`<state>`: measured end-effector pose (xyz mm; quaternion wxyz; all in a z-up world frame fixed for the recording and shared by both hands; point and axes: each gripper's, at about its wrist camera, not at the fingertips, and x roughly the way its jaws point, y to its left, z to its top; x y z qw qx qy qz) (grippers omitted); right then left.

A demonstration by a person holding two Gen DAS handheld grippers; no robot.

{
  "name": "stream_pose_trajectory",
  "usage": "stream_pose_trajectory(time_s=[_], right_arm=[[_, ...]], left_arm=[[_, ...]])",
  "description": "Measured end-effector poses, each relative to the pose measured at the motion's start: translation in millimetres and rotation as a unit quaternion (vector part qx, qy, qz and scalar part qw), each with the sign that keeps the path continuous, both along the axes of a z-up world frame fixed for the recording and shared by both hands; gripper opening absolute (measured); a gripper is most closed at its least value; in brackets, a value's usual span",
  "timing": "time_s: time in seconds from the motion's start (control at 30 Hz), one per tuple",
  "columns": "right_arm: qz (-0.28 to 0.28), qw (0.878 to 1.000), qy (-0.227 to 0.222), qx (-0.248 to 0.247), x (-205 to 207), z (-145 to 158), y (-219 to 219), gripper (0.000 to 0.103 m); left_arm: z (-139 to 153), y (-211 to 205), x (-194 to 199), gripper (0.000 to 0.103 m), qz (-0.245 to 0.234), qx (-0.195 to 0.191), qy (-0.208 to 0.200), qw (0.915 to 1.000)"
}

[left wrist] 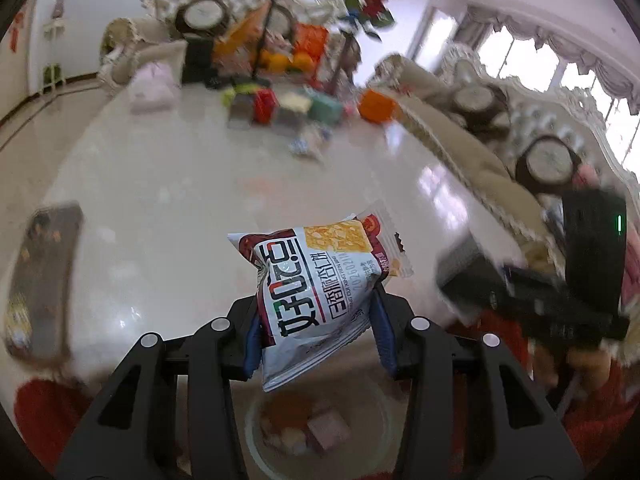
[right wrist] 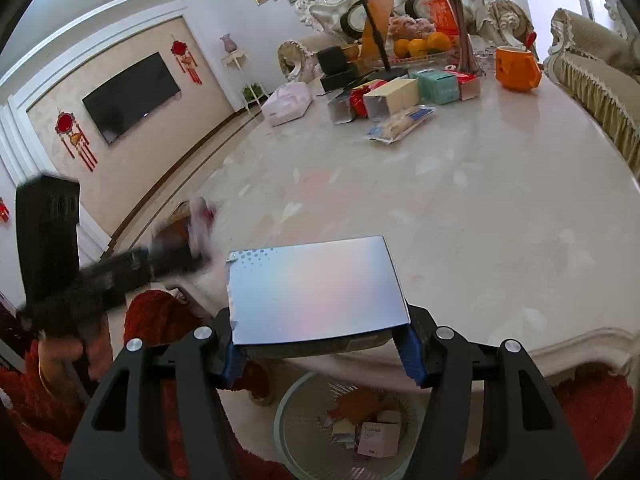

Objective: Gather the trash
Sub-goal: 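Carry the snack bag and silver box over the wastebasket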

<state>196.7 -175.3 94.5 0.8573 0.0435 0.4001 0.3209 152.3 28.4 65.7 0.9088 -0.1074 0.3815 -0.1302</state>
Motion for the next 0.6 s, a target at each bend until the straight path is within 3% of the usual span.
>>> stream_pose_trajectory(time_s=[0.23,0.47,0.6], right_arm=[[0.010,1.000,0.009,-0.021,-25.5,-15.1,3.6,0.058],[0.009,0.998,0.037,-0.049,-86.8,-35.0,-3.2,0.058],[-0.003,0.994,0.073,-0.084,-99.3,-75.4,-4.1,0.058]], left_arm=[[-46.6,-15.6,-32.2,0.044,-0.027,-0.006,0.061,0.9978],[-70.5,-22.2,-76.6,0.044,-0.040,0.035,0.080,0.9954],[-104.6,-24.8,-83.3,0.044,-0.047,0.062,0.106,0.9913]])
